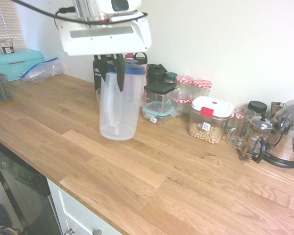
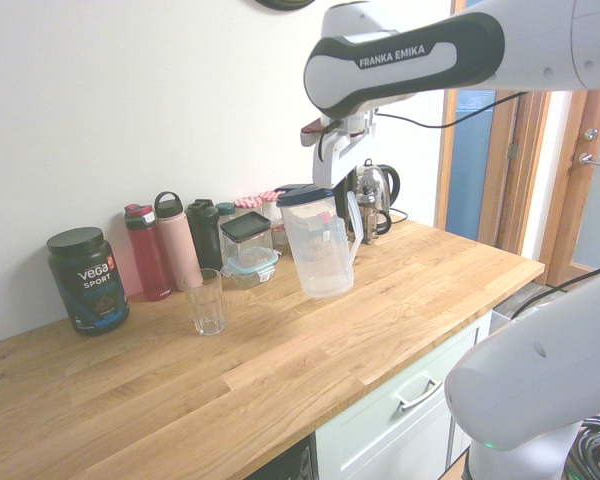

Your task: Pour me some water

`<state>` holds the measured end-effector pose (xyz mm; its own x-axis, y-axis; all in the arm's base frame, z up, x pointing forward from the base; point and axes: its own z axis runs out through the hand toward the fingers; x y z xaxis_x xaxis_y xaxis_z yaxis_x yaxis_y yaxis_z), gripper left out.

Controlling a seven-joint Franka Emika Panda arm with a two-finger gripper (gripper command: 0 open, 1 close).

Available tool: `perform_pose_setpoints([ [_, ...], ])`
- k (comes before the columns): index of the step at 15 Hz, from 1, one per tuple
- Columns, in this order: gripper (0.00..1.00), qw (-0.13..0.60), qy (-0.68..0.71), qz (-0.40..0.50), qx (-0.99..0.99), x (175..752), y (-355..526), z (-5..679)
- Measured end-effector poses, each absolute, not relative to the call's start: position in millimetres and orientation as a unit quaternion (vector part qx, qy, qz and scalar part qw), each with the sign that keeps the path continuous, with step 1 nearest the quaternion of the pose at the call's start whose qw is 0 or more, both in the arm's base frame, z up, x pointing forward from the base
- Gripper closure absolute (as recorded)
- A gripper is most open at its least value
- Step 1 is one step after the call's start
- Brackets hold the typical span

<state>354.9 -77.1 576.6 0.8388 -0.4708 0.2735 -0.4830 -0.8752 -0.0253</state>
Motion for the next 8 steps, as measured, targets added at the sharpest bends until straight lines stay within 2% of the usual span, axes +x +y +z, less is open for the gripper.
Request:
perform_pose_setpoints([
  [8, 1.00, 0.017, -0.408, 0.236, 0.882, 335, -170, 514],
])
